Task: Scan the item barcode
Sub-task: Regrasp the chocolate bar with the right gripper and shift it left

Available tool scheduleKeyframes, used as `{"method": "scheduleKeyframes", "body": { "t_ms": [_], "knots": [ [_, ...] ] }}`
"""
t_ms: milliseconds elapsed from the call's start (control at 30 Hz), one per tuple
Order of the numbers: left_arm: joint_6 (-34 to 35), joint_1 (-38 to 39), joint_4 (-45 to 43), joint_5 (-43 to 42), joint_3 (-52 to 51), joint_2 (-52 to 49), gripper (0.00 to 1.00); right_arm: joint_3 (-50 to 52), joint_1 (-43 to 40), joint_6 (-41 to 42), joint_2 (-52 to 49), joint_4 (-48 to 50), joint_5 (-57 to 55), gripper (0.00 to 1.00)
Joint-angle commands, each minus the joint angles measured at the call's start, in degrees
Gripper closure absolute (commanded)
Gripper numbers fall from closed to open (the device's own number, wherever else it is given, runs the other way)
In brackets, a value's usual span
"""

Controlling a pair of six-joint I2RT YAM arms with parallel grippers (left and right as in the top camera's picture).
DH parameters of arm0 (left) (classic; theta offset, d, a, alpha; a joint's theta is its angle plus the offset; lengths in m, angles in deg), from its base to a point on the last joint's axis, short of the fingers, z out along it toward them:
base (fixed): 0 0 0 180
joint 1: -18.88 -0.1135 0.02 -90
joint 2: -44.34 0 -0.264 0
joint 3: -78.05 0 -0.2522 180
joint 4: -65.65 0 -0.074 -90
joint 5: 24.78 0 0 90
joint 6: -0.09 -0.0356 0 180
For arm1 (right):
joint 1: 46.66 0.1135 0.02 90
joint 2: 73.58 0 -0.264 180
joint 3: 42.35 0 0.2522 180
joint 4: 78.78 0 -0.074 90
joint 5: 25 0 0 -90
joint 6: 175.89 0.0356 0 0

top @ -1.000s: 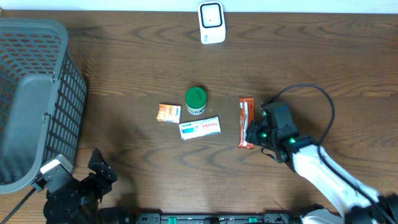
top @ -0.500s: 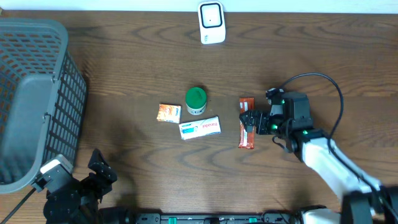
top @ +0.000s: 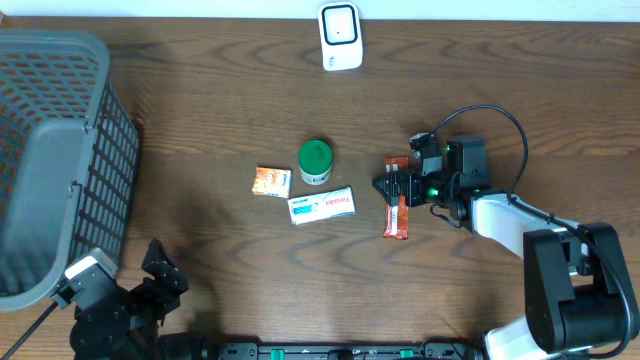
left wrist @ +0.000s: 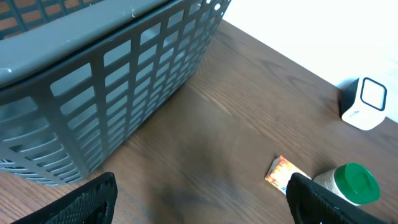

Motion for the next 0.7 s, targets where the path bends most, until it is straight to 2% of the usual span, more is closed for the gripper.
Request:
{"method": "scheduleKeyframes", "body": {
  "t_ms": [0,300,367,467,667],
  "knots": [
    [0.5,-0.24,-0.02,0.5,-0.09,0.02,0.13,2.89,-0.2,-2.23,-5.38,-4.87,-2.25,0.01],
    [0.5,-0.24,-0.02,0.5,-0.09,0.02,0.13,2.89,-0.24,-5.55,-5.38,-9.88,-3.56,0.01],
    [0.5,-0.24,-0.02,0.5,-0.09,0.02,0.13,2.89,-0.24,-5.66,-5.38,-10.34,-3.76,0.07],
    [0.5,-0.24,-0.02,0.5,-0.09,0.02,0.13,2.89,-0.24,-5.68,-5.38,-10.88,-3.74,0.28],
    [0.5,-0.24,-0.02,0.5,-0.09,0.02,0.13,2.89,0.7,-5.68,-5.38,-11.69,-1.33,0.89]
  ]
}}
